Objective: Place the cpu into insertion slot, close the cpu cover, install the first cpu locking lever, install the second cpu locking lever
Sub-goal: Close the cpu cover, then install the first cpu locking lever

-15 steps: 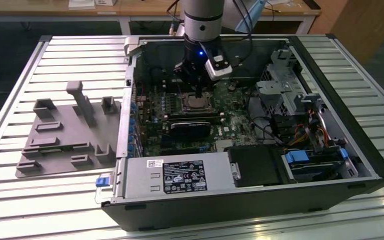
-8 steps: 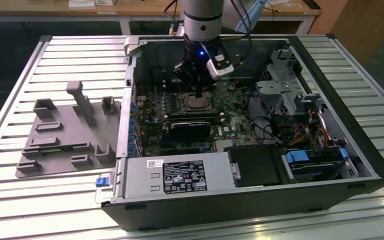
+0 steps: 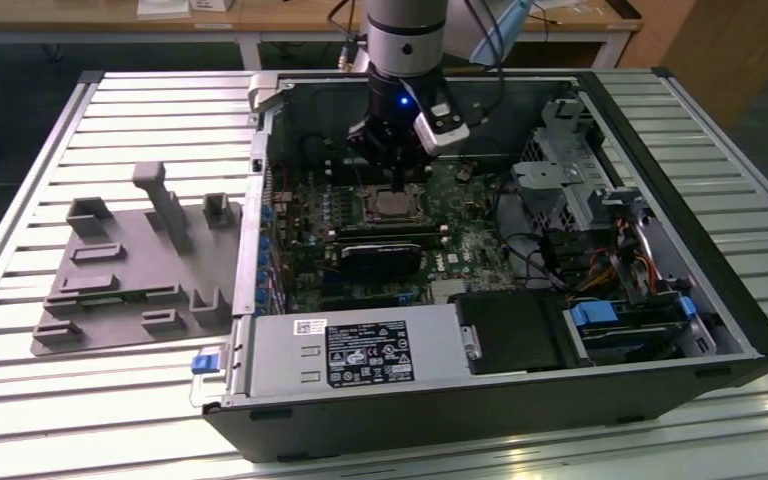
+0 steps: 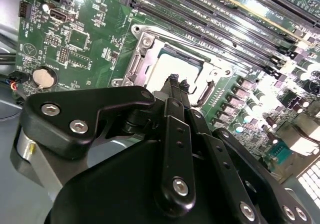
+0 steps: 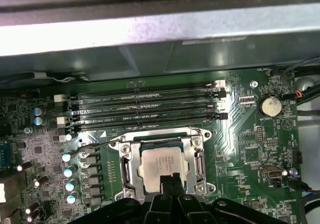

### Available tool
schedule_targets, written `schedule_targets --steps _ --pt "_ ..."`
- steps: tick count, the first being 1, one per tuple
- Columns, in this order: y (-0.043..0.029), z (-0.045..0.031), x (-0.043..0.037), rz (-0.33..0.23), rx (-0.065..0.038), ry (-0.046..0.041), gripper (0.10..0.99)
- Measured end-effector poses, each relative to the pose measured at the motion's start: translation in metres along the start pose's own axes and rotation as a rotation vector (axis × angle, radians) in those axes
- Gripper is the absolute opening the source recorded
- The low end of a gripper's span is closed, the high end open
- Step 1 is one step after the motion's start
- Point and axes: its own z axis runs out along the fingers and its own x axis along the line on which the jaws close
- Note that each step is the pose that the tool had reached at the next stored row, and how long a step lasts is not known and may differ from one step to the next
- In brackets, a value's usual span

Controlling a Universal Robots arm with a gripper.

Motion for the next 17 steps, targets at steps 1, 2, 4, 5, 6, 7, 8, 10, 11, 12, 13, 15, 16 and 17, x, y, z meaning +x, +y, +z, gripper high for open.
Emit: schedule_targets --steps 1,2,4,5,6,7,8,10,11,12,13,15,16,17 --pt "0.0000 -0.0006 0.0000 0.000 0.000 -0.0002 0.106" --pt "0.0000 -0.0008 0.0000 0.000 0.000 -0.0004 0.106" --pt "0.0000 -0.0008 0.0000 0.000 0.000 -0.0008 0.106" --pt "0.0000 -0.0008 0.0000 0.000 0.000 -0.0012 0.106" --pt "0.0000 -0.0008 0.0000 0.000 0.000 -0.0012 0.106" --pt "0.0000 -0.0008 0.0000 0.000 0.000 -0.0012 0.106" --pt "0.0000 -0.0008 0.0000 0.000 0.000 -0.0013 0.106" --pt "0.0000 -0.0008 0.0000 0.000 0.000 -0.0013 0.106" --pt "0.0000 -0.0008 0.0000 0.000 0.000 -0.0014 0.106" --pt "0.0000 -0.0008 0.0000 0.000 0.000 -0.0014 0.106" --pt "0.0000 -0.0008 0.0000 0.000 0.000 -0.0014 0.106" --pt "-0.0001 -0.0009 0.0004 0.000 0.000 -0.0014 0.106" --pt "-0.0001 -0.0009 0.0012 0.000 0.000 -0.0013 0.106" --pt "-0.0003 -0.0010 0.0024 0.000 0.000 -0.0014 0.106"
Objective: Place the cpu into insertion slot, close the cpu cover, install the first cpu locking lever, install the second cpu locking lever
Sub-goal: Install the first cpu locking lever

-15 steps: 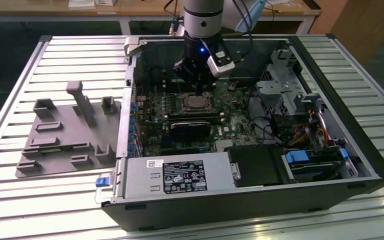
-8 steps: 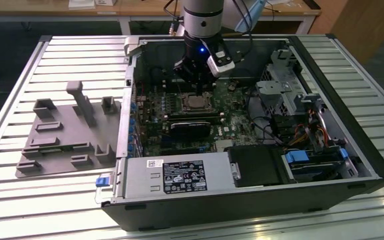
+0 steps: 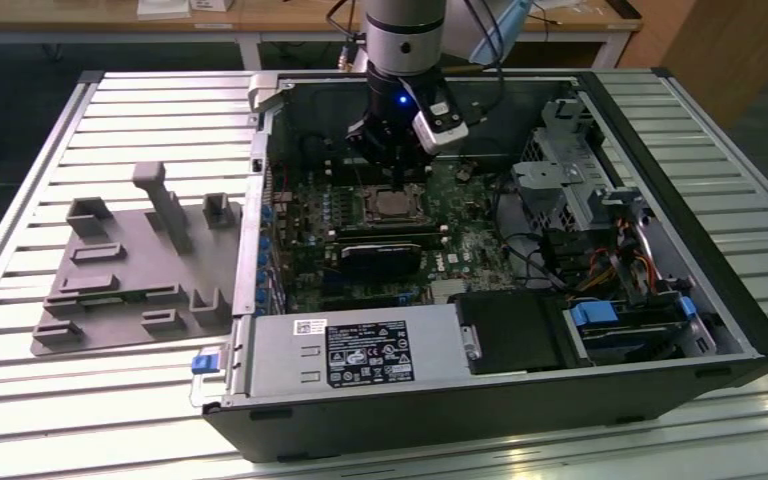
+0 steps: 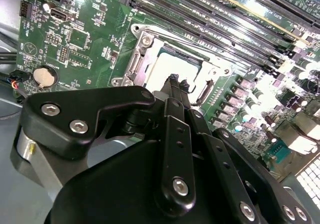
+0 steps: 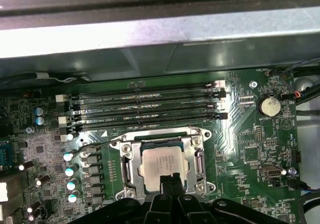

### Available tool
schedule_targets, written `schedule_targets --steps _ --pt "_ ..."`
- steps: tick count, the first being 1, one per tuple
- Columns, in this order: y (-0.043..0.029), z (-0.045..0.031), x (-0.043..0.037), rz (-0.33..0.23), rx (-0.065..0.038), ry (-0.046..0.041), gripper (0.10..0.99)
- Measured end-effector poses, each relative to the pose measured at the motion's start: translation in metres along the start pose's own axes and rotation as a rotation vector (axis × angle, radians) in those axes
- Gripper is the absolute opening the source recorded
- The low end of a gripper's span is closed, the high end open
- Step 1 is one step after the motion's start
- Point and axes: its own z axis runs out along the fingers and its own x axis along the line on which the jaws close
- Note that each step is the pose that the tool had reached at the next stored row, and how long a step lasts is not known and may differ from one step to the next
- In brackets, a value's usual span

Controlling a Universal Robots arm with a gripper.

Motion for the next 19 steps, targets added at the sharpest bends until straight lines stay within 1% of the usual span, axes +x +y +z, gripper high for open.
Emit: schedule_targets --steps 5,12,19 --pt "-0.0013 -0.0004 0.0111 0.000 0.000 -0.0001 0.106" --pt "-0.0038 -0.0011 0.0319 0.000 0.000 -0.0026 0.106" --pt "-0.0060 -0.0018 0.0491 0.000 -0.001 -0.0059 0.106"
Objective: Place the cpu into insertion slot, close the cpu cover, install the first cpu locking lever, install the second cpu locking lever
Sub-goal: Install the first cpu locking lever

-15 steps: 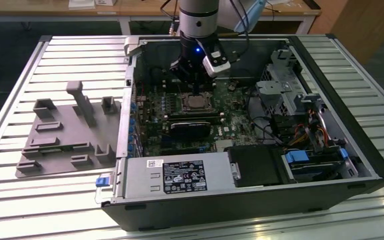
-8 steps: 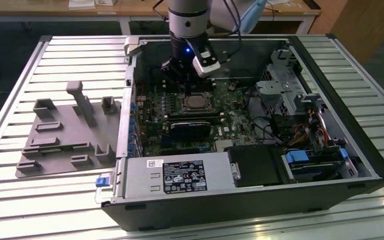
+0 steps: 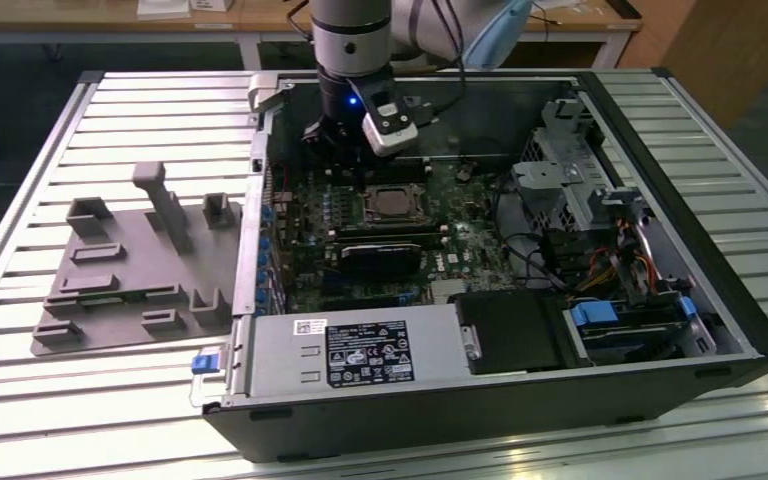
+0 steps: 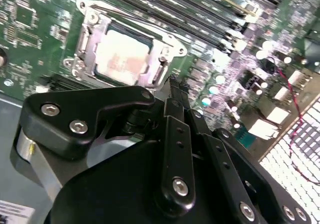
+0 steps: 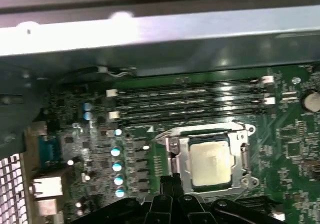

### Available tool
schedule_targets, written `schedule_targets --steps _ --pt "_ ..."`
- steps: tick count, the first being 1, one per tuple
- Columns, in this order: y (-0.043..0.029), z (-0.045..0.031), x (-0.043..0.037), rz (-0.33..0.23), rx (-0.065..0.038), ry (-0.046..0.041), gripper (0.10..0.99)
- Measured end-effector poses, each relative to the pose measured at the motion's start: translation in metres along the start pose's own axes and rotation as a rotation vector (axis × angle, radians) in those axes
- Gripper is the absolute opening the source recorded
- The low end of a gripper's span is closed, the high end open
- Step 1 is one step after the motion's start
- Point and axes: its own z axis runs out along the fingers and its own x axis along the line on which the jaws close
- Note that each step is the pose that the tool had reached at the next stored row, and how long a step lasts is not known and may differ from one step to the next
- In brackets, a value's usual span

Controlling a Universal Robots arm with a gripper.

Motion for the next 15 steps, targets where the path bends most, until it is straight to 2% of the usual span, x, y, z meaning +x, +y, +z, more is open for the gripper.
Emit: schedule_targets --steps 7,10,14,15 --pt "-0.0018 -0.0006 0.0142 -0.001 -0.002 -0.0024 0.106" --pt "-0.0019 -0.0014 0.0156 -0.002 -0.016 -0.0006 0.106" --pt "-0.0022 -0.0086 0.0160 -0.002 -0.028 -0.0002 0.106" --pt "-0.0023 -0.0133 0.0162 -0.001 -0.041 0.0007 0.106"
